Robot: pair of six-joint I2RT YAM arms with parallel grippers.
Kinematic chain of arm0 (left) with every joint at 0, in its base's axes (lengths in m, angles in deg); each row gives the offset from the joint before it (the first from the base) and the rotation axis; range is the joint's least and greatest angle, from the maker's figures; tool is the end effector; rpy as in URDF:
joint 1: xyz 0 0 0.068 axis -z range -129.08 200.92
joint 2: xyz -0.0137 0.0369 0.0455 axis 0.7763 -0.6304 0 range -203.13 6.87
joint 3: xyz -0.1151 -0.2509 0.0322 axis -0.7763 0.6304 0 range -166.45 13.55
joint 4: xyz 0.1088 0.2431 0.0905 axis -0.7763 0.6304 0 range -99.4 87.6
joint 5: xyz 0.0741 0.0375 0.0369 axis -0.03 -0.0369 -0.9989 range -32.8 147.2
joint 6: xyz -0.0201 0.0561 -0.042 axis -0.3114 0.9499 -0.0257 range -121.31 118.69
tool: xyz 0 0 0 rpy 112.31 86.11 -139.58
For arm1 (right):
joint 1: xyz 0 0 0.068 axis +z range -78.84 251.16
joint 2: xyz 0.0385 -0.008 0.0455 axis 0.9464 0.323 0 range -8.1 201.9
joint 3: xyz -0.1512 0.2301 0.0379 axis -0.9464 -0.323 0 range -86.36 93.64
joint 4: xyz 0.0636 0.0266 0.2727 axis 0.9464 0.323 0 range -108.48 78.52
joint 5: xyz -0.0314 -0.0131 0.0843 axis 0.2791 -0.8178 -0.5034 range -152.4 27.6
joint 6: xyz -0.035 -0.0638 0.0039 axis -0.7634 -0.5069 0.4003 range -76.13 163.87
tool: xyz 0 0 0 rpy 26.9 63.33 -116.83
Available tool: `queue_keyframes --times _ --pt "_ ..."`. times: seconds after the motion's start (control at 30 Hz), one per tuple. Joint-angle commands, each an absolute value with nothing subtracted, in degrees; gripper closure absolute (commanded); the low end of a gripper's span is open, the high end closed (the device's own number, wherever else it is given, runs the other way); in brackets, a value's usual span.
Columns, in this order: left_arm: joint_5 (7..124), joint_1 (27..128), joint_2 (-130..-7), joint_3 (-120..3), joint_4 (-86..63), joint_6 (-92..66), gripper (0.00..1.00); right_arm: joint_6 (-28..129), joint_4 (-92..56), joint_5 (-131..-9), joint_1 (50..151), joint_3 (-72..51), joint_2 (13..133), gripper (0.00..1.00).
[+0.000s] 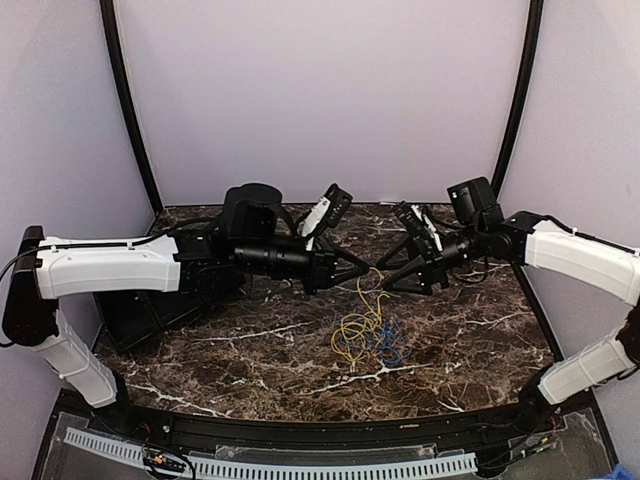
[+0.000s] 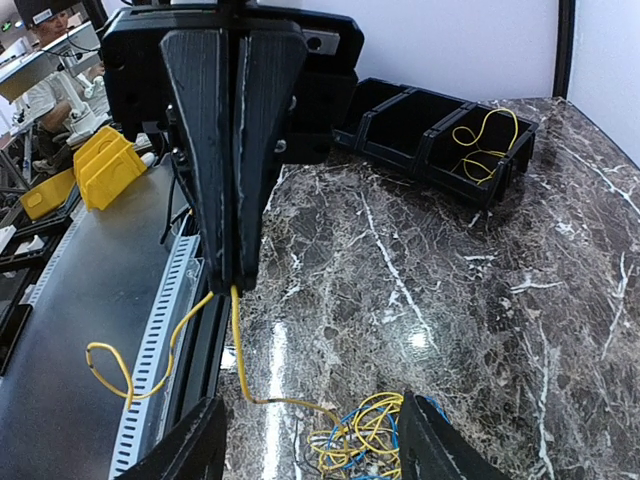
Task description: Untangle the cables
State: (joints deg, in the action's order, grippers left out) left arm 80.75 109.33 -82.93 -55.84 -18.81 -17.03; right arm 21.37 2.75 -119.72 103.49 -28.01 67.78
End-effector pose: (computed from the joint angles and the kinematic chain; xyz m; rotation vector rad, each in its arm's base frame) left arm 0.1976 -0.3675 0.3214 1.0004 1.6590 -1.2660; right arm 0.2341 0.2085 0.2849 -1.4268 1.5787 1.2054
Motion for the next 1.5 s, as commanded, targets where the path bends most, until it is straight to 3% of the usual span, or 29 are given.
queue_keyframes --times 0.0,0.07,0.3,0.43,0.47,0.53,0.67,0.83,1.0,1.07,1.33,1.47 --pt "79.97 109.8 -79.34 -53.83 -21.64 -18.0 1.0 22.08 2.04 -122.83 105.17 -25.88 69.25 0.42" --pt "80.01 109.88 -79.15 -53.53 -21.74 -18.14 1.0 22.17 2.39 -123.26 105.61 -24.91 69.91 0.46" --pt "80.01 109.89 -78.61 -51.98 -23.27 -19.04 1.0 22.04 5.01 -125.19 106.95 -19.44 74.4 0.72" --pt "79.12 109.9 -78.28 -51.03 -23.0 -19.78 1.0 21.49 6.18 -124.11 107.4 -17.51 75.73 1.0" --pt "79.07 109.9 -78.27 -50.82 -22.93 -19.95 1.0 21.54 6.12 -123.5 107.41 -17.48 75.67 1.0" --pt "78.82 109.95 -78.52 -50.35 -22.29 -20.42 0.84 21.51 5.83 -122.77 107.47 -17.8 75.42 1.0" --pt "78.35 109.96 -80.1 -50.25 -21.04 -20.71 0.77 21.28 5.72 -121.74 107.8 -18.27 74.84 1.0" --pt "78.51 109.95 -81.54 -50.38 -21.66 -20.97 0.81 21.41 5.44 -120.94 107.8 -18.85 74.63 1.0" --pt "77.96 109.98 -81.62 -50.52 -21.98 -20.92 0.98 21.3 5.3 -120.33 107.81 -19.03 74.69 1.0" --pt "77.24 109.97 -81.17 -50.58 -21.49 -20.71 1.0 21.18 5.1 -119.64 107.8 -19.12 74.8 1.0" --pt "73.77 109.95 -74.67 -51.55 -17.71 -19.2 1.0 23.75 -1.95 -115.48 107.81 -20.48 79.29 0.57" --pt "73.97 109.98 -72.32 -51.44 -17.11 -19.85 1.0 24.12 -3.87 -118.14 109.51 -18.21 84.51 0.53"
